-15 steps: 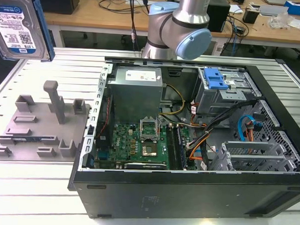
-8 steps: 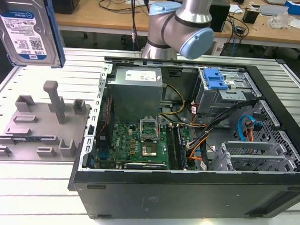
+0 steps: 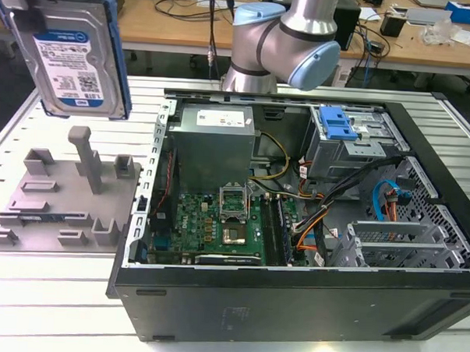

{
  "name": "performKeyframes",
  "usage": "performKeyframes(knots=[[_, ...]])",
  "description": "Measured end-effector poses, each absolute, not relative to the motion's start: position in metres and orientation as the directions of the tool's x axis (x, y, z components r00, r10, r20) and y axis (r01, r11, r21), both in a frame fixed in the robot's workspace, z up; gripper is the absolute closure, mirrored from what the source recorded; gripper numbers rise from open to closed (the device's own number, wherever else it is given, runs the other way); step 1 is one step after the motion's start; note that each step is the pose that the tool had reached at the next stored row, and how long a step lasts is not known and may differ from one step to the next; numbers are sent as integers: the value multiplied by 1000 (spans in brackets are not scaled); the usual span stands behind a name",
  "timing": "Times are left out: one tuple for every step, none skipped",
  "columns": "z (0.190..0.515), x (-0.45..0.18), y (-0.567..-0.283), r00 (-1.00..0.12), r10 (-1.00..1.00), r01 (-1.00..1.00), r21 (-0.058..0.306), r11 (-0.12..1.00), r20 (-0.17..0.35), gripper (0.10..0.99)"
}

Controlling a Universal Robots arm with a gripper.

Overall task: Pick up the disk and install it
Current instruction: 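Pick up the disk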

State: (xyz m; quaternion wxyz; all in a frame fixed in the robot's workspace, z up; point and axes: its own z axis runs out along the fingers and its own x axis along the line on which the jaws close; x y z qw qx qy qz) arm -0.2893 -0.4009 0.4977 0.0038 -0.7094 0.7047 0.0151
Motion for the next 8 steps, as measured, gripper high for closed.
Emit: performKeyframes(knots=[[498, -282, -404, 6, -1000, -1000, 16, -7, -27, 718], [498, -275, -408, 6, -1000, -1000, 16, -7, -27, 718], [498, -270, -410, 6, -1000, -1000, 17, -7, -27, 718], [498, -261, -414, 6, -1000, -1000, 17, -7, -27, 718], [498, -252, -418, 6, -1000, -1000, 17, -7, -27, 718], [498, -237, -425, 6, -1000, -1000, 18, -7, -27, 718], [498, -232, -427, 6, -1000, -1000, 18, -7, -27, 718], [498, -227, -429, 6, -1000, -1000, 18, -7, -27, 718]])
